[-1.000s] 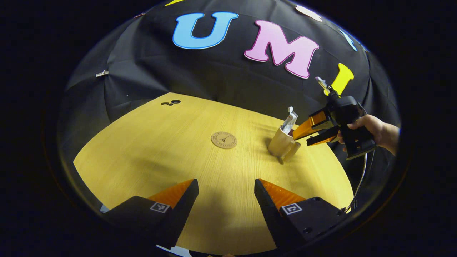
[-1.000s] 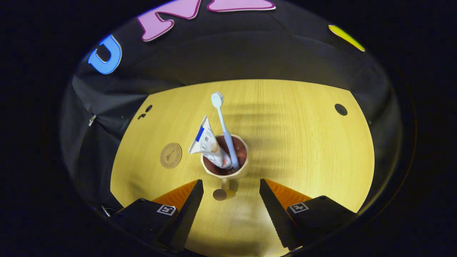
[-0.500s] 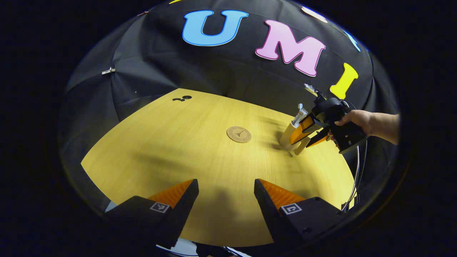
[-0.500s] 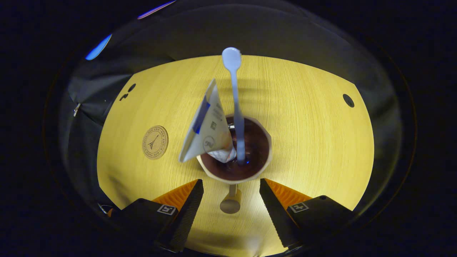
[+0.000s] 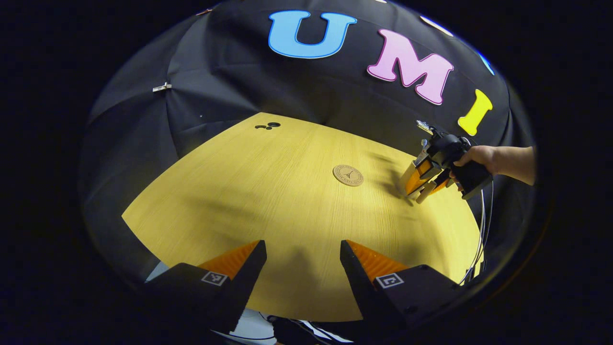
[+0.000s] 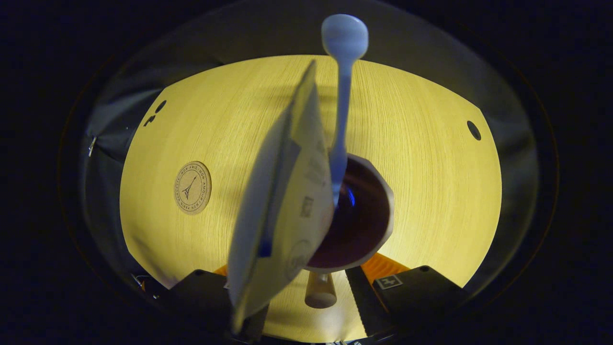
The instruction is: Put the toothbrush and toothpaste on the desktop into the cup, then pick up the cup and place it on the coaster on the desktop.
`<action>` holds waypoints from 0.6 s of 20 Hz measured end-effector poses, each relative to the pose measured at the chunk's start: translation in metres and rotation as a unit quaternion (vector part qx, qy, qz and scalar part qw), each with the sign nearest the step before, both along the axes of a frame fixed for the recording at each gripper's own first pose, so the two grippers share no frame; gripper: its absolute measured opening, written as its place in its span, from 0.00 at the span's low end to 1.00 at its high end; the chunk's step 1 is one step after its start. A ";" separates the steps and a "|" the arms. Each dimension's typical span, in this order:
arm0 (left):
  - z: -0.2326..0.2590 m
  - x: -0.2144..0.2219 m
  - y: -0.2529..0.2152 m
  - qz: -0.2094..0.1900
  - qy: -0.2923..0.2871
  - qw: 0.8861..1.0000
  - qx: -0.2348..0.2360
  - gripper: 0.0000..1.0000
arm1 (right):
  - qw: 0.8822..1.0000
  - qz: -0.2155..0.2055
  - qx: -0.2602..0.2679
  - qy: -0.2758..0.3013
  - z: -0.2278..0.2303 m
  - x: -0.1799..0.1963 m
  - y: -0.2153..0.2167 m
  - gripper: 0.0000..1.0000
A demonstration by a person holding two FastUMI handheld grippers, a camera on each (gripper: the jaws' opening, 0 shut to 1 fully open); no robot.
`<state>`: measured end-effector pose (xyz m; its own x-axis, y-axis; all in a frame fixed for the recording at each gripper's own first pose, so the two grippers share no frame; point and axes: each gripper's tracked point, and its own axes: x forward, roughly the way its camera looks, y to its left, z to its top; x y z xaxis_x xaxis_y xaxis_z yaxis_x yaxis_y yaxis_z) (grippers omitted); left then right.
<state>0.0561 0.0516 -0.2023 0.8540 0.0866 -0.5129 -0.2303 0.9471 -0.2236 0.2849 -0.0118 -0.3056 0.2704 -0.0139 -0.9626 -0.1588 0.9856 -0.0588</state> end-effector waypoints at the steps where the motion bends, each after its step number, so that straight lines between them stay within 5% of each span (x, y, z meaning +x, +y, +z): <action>1: -0.002 0.000 -0.002 -0.003 0.001 1.000 0.001 0.96 | 1.000 0.000 0.002 0.003 0.000 -0.001 0.001 0.81; 4: -0.005 0.000 -0.007 -0.014 0.007 1.000 0.007 0.96 | 1.000 0.004 0.003 0.008 -0.001 -0.004 0.005 0.75; 7: -0.004 0.001 -0.012 -0.024 0.007 1.000 0.013 0.96 | 1.000 0.006 -0.002 0.010 -0.004 -0.005 0.005 0.55; 12: -0.004 0.005 -0.015 -0.030 0.004 1.000 0.009 0.96 | 1.000 0.002 -0.012 0.010 0.000 -0.006 0.000 0.53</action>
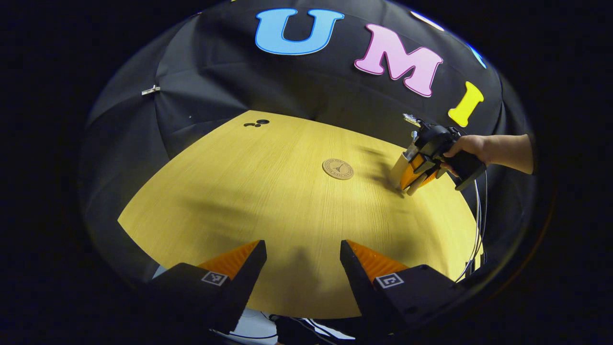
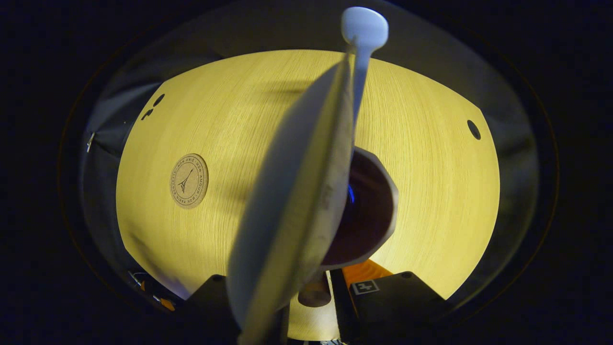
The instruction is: Put the toothbrush and toothpaste on the desktop into the cup, then pick up the cup and place it on the coaster on the desktop.
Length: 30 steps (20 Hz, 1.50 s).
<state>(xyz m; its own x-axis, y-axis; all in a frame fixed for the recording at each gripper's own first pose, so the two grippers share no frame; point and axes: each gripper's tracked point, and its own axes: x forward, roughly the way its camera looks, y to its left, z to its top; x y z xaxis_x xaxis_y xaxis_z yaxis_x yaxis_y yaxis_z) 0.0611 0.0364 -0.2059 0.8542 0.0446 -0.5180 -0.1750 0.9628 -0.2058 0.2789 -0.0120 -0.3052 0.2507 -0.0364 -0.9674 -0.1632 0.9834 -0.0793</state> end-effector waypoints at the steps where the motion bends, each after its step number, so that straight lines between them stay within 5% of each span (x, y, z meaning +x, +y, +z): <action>1: 0.001 0.000 0.000 0.000 -0.001 1.000 0.001 0.96 | 1.000 0.000 -0.003 -0.003 -0.006 0.001 -0.001 0.47; 3: 0.001 0.002 0.001 0.001 -0.001 1.000 0.002 0.96 | 1.000 0.004 -0.013 -0.005 0.003 -0.001 -0.005 0.34; 12: -0.008 -0.009 0.002 0.006 0.008 1.000 -0.008 0.96 | 0.999 0.019 -0.033 -0.036 0.013 -0.002 0.005 0.22; 18: -0.002 -0.015 0.008 0.015 -0.011 1.000 -0.017 0.96 | 0.998 0.046 -0.017 -0.051 0.028 -0.005 0.045 0.30; 30: -0.014 -0.036 0.034 0.034 -0.002 0.999 -0.036 0.96 | 0.994 0.102 0.003 -0.038 0.013 0.004 0.161 0.29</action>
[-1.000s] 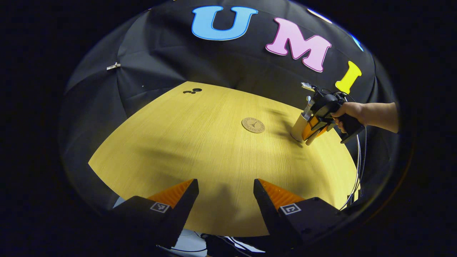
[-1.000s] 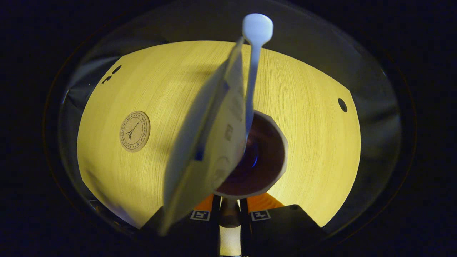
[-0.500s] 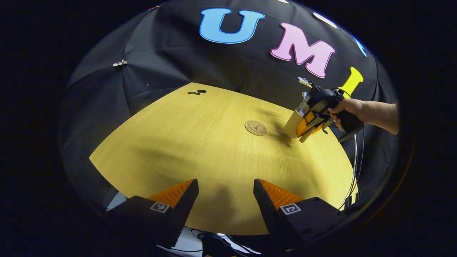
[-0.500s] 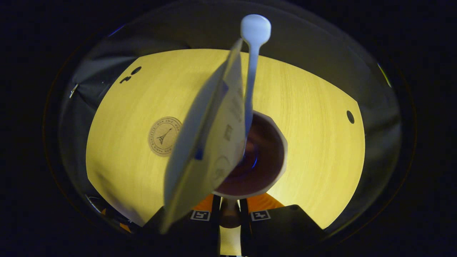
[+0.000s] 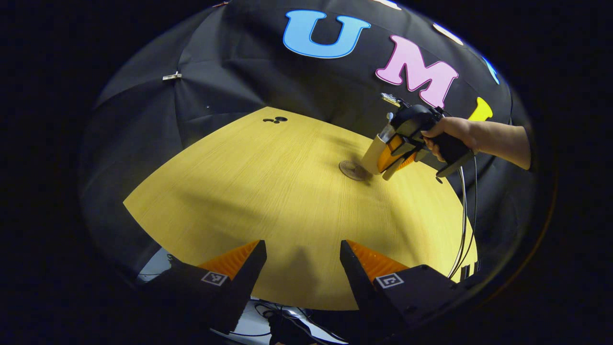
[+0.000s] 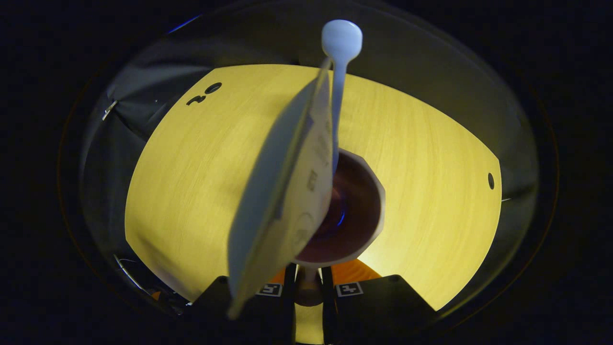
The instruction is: Put the toothbrush and toothpaste on the desktop into the cup, then pick up the cup and place it on the coaster on the desktop.
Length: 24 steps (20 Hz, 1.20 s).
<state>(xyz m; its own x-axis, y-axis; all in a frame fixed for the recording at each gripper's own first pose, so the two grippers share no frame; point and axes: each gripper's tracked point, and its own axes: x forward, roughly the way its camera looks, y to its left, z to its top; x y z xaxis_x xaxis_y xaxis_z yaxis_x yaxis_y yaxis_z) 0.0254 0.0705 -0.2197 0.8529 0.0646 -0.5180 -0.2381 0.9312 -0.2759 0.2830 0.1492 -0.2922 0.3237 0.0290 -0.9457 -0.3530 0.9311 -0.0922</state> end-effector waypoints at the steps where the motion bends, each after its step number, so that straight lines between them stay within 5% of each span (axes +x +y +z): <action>1: -0.002 -0.003 0.000 -0.002 0.004 1.000 0.001 0.96 | 1.000 0.004 -0.003 0.007 -0.005 -0.002 0.007 0.25; 15: -0.011 -0.022 0.009 -0.003 0.022 1.000 0.019 0.96 | 1.000 0.002 -0.014 0.027 -0.026 -0.002 0.035 0.26; 20: -0.009 -0.018 0.006 -0.008 0.014 0.999 0.030 0.96 | 0.998 -0.009 0.027 0.056 -0.021 -0.018 0.039 0.33; 24: -0.002 -0.015 0.001 -0.022 0.006 0.999 0.037 0.96 | 0.994 -0.040 0.086 0.056 -0.001 -0.026 0.039 0.82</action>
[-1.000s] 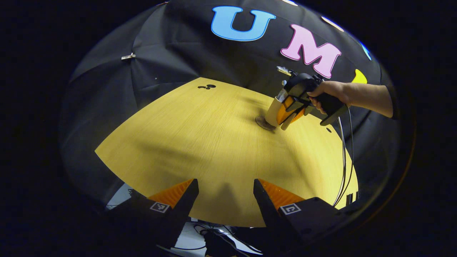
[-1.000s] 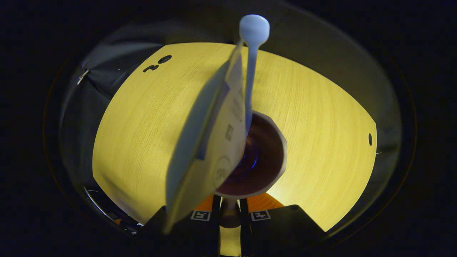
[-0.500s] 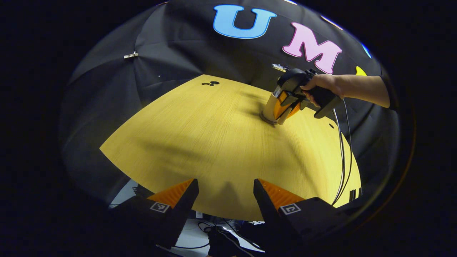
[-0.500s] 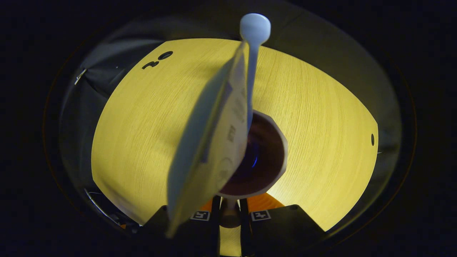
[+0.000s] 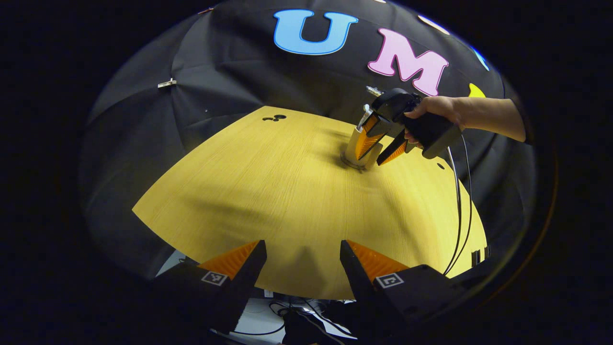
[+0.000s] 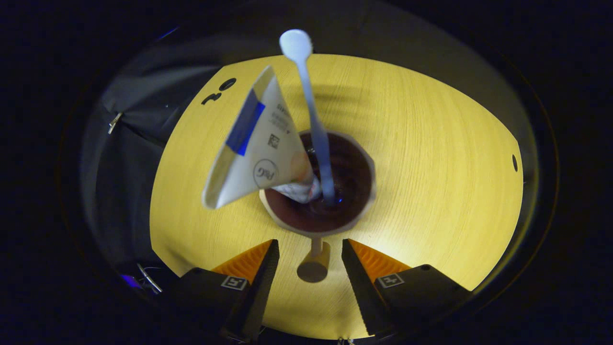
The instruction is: Put the toothbrush and toothpaste on the desktop into the cup, then pick up the cup and place it on the coaster on the desktop.
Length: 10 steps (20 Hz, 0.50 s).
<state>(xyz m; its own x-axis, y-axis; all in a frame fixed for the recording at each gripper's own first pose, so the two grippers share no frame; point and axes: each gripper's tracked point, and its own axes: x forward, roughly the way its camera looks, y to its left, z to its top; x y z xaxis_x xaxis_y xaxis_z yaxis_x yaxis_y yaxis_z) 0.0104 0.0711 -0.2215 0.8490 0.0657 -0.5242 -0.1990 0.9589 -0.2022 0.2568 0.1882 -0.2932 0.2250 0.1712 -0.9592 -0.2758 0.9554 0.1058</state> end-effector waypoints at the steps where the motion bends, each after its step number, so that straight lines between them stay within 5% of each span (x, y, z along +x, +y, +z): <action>1: 0.001 0.000 -0.001 -0.004 -0.002 1.000 0.001 0.96 | 1.000 -0.006 0.018 0.001 0.008 -0.004 0.001 0.86; 4: 0.004 -0.002 -0.003 -0.016 -0.006 1.000 -0.003 0.96 | 0.999 -0.025 0.045 -0.017 0.032 -0.017 -0.009 0.99; 7: 0.019 0.000 -0.010 -0.032 -0.018 0.999 -0.026 0.96 | 0.995 -0.050 0.072 -0.049 0.059 -0.034 -0.024 0.99; 10: 0.044 0.008 -0.009 -0.051 -0.041 0.998 0.002 0.96 | 0.989 -0.080 0.084 -0.088 0.088 -0.059 -0.050 0.98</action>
